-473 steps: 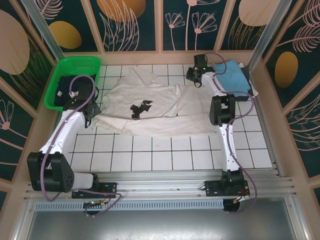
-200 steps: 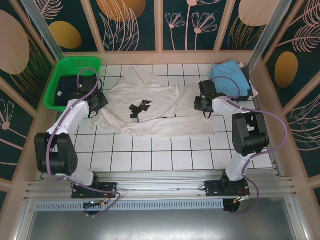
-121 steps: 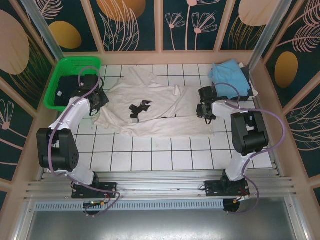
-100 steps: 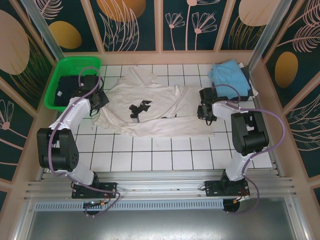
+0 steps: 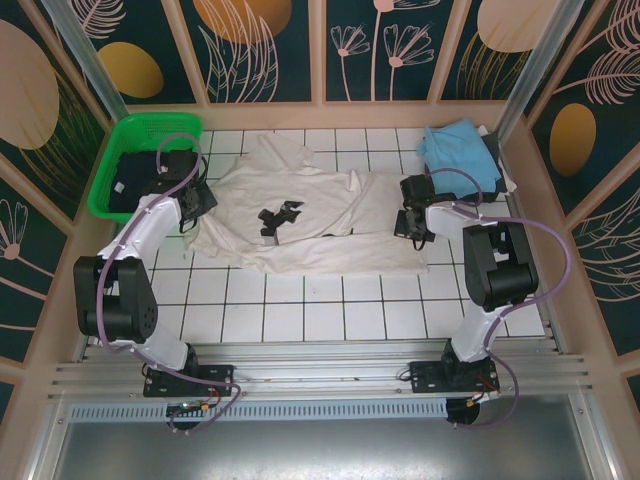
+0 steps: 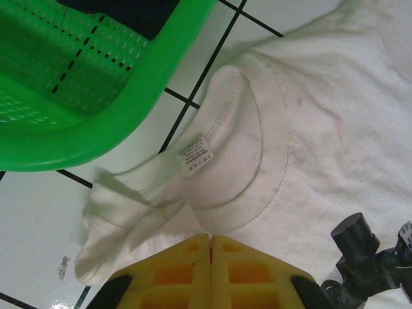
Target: Fold and stack the t-shirts
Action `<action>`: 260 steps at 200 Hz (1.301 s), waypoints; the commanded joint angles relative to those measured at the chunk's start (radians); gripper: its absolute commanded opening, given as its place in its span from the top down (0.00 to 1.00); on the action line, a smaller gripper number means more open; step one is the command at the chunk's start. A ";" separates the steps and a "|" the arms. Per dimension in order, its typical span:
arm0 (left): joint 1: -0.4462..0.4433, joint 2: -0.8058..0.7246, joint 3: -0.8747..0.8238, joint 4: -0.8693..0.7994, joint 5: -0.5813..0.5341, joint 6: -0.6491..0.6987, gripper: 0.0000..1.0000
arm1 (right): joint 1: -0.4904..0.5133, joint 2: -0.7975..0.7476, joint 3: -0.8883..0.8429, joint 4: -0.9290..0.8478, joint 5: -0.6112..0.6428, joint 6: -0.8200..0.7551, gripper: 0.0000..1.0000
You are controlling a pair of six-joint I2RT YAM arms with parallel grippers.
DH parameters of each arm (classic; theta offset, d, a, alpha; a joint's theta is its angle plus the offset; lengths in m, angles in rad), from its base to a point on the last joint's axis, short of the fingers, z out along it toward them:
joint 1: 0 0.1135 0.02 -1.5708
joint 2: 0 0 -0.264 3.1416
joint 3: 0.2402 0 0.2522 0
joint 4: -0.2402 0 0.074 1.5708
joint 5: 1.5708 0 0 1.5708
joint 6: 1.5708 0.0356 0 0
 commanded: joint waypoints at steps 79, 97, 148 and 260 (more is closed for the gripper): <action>0.004 -0.232 -0.063 -0.132 -0.069 0.017 1.00 | 0.075 -0.464 -0.113 -0.257 0.064 0.112 1.00; 0.004 -0.286 -0.087 -0.166 -0.086 0.009 1.00 | 0.083 -0.584 -0.164 -0.310 0.066 0.172 1.00; 0.005 -0.421 -0.158 -0.224 -0.125 -0.006 1.00 | 0.100 -0.889 -0.302 -0.445 0.045 0.343 1.00; 0.004 -0.282 -0.189 -0.123 -0.109 0.005 1.00 | 0.101 -0.754 -0.383 -0.232 0.147 0.449 1.00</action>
